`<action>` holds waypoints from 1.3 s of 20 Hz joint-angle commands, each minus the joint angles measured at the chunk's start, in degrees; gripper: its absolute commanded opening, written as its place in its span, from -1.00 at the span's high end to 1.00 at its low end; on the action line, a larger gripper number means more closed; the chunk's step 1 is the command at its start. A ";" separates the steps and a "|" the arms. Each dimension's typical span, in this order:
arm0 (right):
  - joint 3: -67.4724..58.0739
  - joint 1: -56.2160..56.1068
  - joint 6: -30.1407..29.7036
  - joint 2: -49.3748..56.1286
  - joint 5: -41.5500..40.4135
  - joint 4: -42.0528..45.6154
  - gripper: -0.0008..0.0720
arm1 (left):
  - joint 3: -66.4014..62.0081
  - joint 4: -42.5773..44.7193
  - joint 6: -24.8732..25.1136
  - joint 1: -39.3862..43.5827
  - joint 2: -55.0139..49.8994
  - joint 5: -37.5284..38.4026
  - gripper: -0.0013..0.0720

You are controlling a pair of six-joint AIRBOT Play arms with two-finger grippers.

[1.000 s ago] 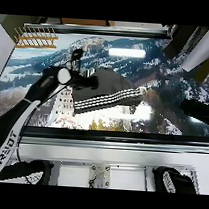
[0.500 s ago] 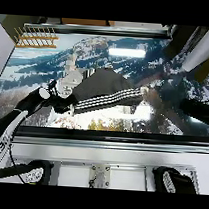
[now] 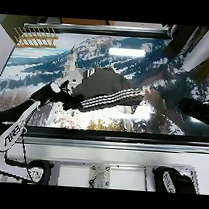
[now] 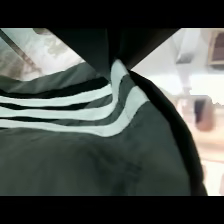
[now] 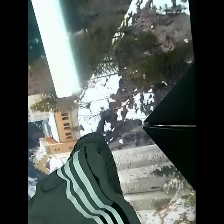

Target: Fold the clothes and pants, and hang the long-sleeved shirts on hangers.

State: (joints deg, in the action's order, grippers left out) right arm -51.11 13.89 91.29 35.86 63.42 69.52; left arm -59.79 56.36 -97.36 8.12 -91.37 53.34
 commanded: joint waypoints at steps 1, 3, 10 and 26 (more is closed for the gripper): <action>-0.07 -0.04 -0.46 0.48 -0.22 -0.76 0.43 | -3.10 -0.42 2.99 -1.57 1.73 2.75 0.95; -0.07 -0.20 -6.34 3.52 0.09 -0.81 -0.79 | -3.76 -0.44 4.52 -3.26 5.16 3.15 0.95; -0.07 -7.96 -39.95 26.93 -6.08 -3.15 -0.79 | -3.69 -0.42 6.99 -5.25 11.10 2.69 0.95; -1.40 -19.30 -48.09 50.47 -34.12 -7.82 -0.72 | -3.69 -0.48 6.97 -5.25 11.08 1.68 0.96</action>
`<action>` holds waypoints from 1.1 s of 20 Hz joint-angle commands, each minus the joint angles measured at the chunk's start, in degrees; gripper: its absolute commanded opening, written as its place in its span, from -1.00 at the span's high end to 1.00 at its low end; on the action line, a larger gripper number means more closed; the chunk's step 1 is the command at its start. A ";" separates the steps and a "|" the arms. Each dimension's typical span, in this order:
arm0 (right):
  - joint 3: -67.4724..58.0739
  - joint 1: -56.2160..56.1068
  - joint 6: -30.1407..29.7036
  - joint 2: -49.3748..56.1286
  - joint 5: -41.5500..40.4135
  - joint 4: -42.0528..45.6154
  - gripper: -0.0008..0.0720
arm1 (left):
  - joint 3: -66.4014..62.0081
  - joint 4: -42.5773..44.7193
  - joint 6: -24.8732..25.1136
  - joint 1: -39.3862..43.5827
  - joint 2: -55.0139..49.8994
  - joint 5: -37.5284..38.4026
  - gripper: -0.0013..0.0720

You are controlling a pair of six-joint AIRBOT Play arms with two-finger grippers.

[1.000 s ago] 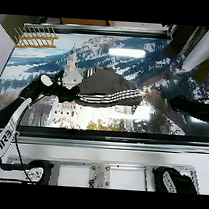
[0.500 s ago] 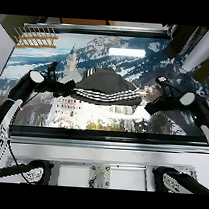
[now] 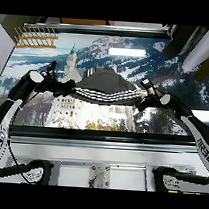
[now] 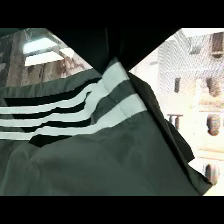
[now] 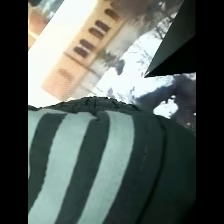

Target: Fold the clothes and pants, and hang the long-sleeved shirts on hangers.

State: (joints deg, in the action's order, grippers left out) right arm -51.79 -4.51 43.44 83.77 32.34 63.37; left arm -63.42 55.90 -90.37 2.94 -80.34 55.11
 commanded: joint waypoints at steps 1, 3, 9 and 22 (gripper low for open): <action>-1.20 -1.11 -0.24 3.21 -3.06 -2.67 -0.29 | -0.07 -0.02 -0.02 -0.07 0.04 -0.09 0.95; -1.49 -1.60 -0.22 3.43 -4.33 -4.15 0.07 | -0.07 0.00 -0.02 -0.07 0.04 -0.13 0.95; -5.60 -1.57 0.92 -2.62 -0.59 0.57 0.95 | -0.17 -0.28 -0.07 -2.21 3.04 -1.29 0.96; -22.71 0.85 19.15 -48.87 15.61 17.00 0.95 | -27.76 -0.48 -1.53 -8.70 41.51 0.26 0.96</action>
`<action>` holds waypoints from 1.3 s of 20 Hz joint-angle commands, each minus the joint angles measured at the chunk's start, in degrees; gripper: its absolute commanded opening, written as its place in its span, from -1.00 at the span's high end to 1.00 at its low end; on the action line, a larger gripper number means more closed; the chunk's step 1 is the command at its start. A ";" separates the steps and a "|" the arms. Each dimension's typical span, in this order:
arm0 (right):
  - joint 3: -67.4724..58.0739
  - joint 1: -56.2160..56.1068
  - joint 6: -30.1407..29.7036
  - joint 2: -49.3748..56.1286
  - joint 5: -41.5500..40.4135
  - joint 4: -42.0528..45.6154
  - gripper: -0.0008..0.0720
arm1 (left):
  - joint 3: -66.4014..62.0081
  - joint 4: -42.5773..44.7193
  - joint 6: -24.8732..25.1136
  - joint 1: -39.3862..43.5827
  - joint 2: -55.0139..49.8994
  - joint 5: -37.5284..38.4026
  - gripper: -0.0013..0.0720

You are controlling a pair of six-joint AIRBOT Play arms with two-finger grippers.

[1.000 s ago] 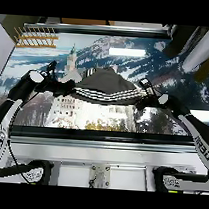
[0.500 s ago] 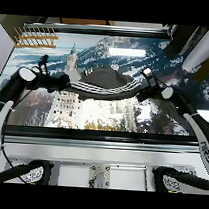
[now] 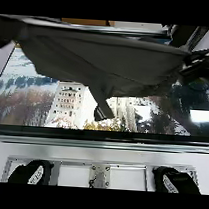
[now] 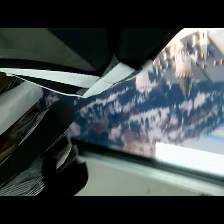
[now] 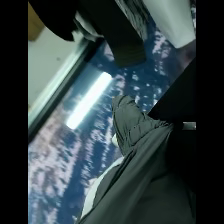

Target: Fold the clothes and pants, and hang the long-sleeved shirts on hangers.

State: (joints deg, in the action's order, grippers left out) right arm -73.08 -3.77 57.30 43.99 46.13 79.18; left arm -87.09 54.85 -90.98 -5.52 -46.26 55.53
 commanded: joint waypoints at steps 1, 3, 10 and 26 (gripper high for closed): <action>-1.42 0.11 7.06 -11.67 3.10 1.20 0.95 | -4.37 0.57 -2.03 -0.24 9.84 -0.46 0.95; -1.42 0.11 10.16 -15.43 5.46 1.20 0.95 | -3.39 0.59 -3.98 -0.24 14.05 -2.32 0.96; -2.49 0.11 19.26 -16.70 10.23 -1.31 0.95 | -1.84 0.57 -7.87 -0.28 13.94 -7.34 0.96; -2.54 0.11 31.01 30.53 10.10 11.21 0.95 | -20.52 0.92 -5.92 5.01 -46.86 2.21 0.96</action>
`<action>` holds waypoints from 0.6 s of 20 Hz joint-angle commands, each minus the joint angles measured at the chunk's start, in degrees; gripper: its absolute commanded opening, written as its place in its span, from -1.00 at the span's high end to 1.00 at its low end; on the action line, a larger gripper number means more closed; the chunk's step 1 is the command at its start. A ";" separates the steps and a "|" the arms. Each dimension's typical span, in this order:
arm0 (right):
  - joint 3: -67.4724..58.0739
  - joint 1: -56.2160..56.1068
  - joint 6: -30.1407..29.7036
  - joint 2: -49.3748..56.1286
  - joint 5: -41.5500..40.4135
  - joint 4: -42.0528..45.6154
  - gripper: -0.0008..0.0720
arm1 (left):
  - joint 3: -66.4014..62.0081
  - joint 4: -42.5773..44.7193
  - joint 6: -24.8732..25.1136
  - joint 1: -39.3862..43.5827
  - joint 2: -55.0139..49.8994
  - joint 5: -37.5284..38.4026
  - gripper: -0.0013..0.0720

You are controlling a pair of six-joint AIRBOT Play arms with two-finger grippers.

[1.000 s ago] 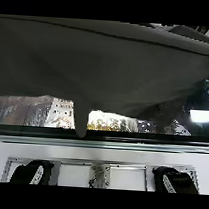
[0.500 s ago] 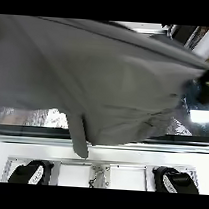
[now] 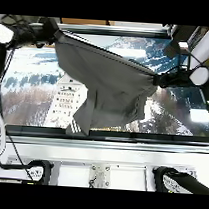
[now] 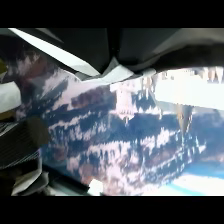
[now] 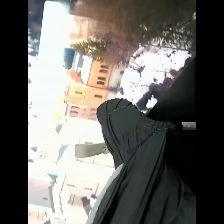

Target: Fold the clothes and pants, and hang the long-sleeved shirts on hangers.

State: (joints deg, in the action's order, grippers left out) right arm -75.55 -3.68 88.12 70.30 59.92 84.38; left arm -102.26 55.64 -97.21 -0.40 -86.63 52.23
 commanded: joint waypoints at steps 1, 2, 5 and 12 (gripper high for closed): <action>-0.07 0.02 0.17 3.82 -3.15 6.95 0.95 | -5.35 0.52 0.31 -0.57 -6.47 7.93 0.96; 0.13 0.02 0.17 3.17 -2.08 7.91 0.95 | -4.31 1.57 0.31 -0.66 -5.64 10.16 0.96; 4.81 -0.04 -0.48 -0.31 -1.31 8.07 0.95 | 9.18 12.76 0.31 0.72 2.78 11.50 0.96; 28.72 -4.70 -1.11 -10.84 0.04 8.00 0.95 | 52.09 15.21 0.39 1.14 21.18 1.46 0.96</action>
State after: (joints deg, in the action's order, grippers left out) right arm -55.09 -6.22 87.44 62.89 59.64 91.98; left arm -64.73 69.19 -96.82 0.64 -71.02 58.17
